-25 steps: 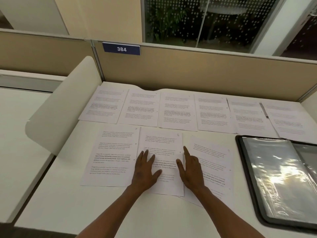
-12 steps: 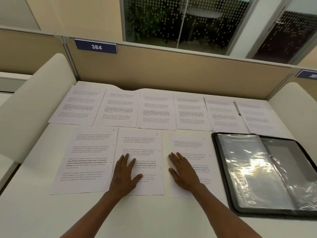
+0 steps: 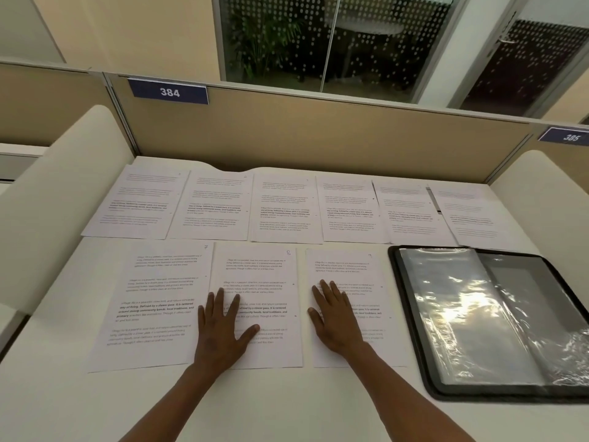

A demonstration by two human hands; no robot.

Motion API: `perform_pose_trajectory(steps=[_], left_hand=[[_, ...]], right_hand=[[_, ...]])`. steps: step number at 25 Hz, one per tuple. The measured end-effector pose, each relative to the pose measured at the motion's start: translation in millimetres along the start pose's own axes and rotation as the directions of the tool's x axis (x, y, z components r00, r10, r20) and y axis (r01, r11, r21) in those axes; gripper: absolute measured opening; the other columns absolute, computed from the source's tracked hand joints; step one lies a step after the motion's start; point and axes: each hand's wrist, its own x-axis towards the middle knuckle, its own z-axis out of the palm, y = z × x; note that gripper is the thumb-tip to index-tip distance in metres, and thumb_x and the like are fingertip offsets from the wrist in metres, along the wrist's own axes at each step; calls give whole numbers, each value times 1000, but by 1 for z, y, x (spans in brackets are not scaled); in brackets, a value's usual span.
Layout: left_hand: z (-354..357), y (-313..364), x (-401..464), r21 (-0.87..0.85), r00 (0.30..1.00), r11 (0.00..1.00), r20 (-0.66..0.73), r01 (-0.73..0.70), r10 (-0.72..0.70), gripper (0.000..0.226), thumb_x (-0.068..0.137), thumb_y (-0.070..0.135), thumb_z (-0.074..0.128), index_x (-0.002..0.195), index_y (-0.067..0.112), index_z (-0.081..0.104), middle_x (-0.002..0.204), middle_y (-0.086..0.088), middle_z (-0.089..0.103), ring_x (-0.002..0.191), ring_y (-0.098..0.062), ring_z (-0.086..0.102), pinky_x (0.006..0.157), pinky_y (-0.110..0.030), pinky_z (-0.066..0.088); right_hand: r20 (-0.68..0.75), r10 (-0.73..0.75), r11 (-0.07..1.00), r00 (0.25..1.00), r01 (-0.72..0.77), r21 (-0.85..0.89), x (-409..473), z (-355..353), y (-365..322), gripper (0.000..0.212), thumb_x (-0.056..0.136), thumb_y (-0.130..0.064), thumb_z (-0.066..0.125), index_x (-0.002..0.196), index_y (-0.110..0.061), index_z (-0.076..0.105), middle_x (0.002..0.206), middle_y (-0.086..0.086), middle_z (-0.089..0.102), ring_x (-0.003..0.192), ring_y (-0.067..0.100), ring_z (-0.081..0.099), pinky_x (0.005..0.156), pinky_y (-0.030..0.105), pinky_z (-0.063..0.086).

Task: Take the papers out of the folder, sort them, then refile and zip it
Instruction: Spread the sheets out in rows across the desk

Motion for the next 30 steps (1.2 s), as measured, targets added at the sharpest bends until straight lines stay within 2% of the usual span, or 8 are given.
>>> perform_pose_trajectory(steps=[5,9,12,14,16,20,26,30], left_hand=[[1,-2,1,-7,1000,1000,12,-11,11,102,79,89,21,154,21,34,166,-9,6,153,-25,-4,123,-49,-1],[-1,1,1,1,999,999,-22,-40,40,93,83,82,31,154,22,34,166,-8,6,154,-25,-6,124,-48,0],[-3,16,4,31,993,993,-12,-117,118,87,87,77,38,155,23,31,167,-8,6,154,-25,-6,123,-42,-4],[-1,23,5,49,990,989,36,-136,134,86,87,78,37,154,24,32,166,-9,10,154,-27,-3,122,-40,-7],[3,25,5,53,988,990,92,-132,127,89,85,82,30,153,25,34,165,-10,14,153,-27,2,121,-37,-11],[9,21,3,56,984,988,114,-142,135,89,85,83,26,154,28,33,165,-8,12,153,-27,4,120,-36,-10],[13,19,3,49,986,990,107,-132,126,88,84,83,30,155,30,30,166,-5,9,153,-24,0,120,-39,-6],[10,22,2,43,986,992,120,-119,113,93,81,87,21,157,33,21,166,0,-4,153,-21,-9,120,-41,-10]], right_hand=[[-12,-3,1000,1000,3,-11,1,-4,-3,76,94,-60,12,158,-22,27,167,0,14,156,22,6,126,43,8],[-58,36,998,998,-33,60,10,-11,-11,71,97,-57,21,152,-17,41,163,6,29,153,27,20,123,46,21],[-85,37,999,996,-34,38,38,-24,-18,53,103,-35,37,148,-10,45,157,14,38,148,33,31,117,52,33],[36,45,999,998,-44,-18,62,-40,-24,54,104,-23,42,155,-11,31,162,15,27,148,33,28,117,48,33],[184,118,990,976,-102,-96,86,-53,-27,65,103,-26,47,159,-15,17,163,14,19,146,33,27,113,46,37],[344,205,961,917,-122,-247,117,-63,-29,81,94,-33,60,158,-20,11,153,16,19,140,36,26,106,51,42],[432,233,953,871,-116,-280,135,-69,-31,84,90,-27,62,157,-23,12,154,17,14,142,40,21,105,51,44],[431,239,961,870,-148,-235,138,-68,-28,88,87,-23,64,158,-31,12,157,15,11,144,41,17,105,52,44]])
